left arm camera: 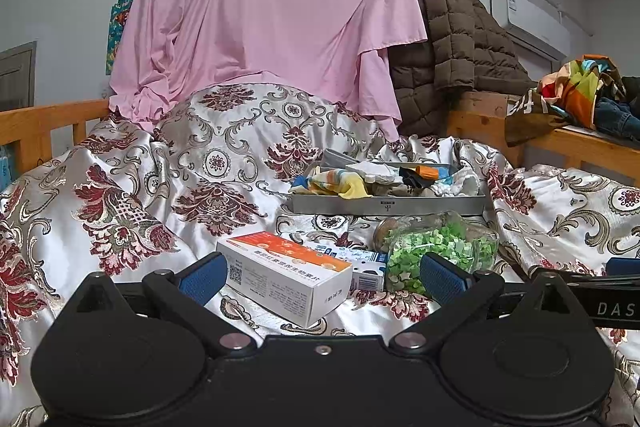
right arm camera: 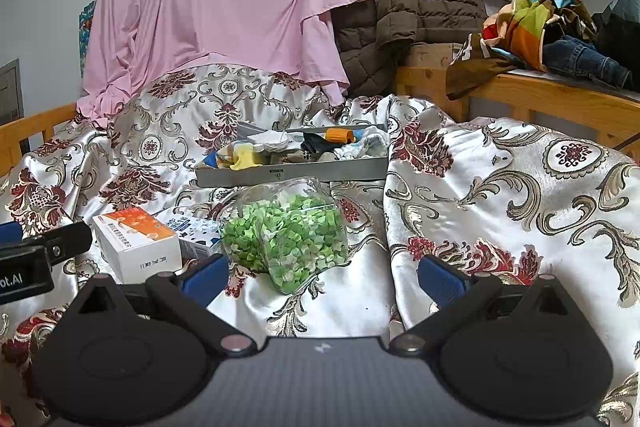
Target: Organize soft objects
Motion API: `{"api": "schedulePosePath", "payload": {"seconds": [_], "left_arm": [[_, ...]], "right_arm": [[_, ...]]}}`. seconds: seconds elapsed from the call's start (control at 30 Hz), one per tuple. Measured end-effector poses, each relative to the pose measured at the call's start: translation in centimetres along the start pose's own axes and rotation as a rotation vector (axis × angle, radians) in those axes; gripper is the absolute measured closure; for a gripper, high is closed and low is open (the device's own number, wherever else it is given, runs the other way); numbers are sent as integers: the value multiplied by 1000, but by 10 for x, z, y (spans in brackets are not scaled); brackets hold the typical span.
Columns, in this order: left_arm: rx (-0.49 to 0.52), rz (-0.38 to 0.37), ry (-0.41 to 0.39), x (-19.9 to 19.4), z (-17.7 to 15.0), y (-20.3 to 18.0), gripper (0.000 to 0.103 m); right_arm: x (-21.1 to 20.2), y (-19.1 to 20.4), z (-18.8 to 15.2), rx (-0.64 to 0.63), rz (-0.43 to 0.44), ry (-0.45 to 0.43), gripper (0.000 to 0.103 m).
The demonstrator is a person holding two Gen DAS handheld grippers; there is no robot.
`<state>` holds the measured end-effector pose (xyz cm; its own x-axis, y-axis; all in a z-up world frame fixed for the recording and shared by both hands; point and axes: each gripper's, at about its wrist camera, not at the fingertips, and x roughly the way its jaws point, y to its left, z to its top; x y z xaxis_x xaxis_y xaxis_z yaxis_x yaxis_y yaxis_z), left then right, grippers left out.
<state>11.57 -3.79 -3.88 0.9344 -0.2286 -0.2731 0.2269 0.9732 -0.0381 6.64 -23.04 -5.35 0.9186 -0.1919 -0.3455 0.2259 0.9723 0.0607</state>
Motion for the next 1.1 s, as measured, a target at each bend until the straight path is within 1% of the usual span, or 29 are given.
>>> {"api": "schedulePosePath", "payload": {"seconds": [0.87, 0.93, 1.03, 1.1], "left_arm": [[-1, -6, 3, 0, -1, -2, 1], [-4, -12, 0, 0, -2, -2, 1], [-31, -43, -17, -2, -2, 0, 1], [-37, -48, -8, -2, -1, 1, 1]], "right_arm": [[0, 1, 0, -1, -1, 1, 0], [0, 0, 0, 0, -1, 0, 0], [0, 0, 0, -1, -1, 1, 0], [0, 0, 0, -1, -1, 2, 0]]}}
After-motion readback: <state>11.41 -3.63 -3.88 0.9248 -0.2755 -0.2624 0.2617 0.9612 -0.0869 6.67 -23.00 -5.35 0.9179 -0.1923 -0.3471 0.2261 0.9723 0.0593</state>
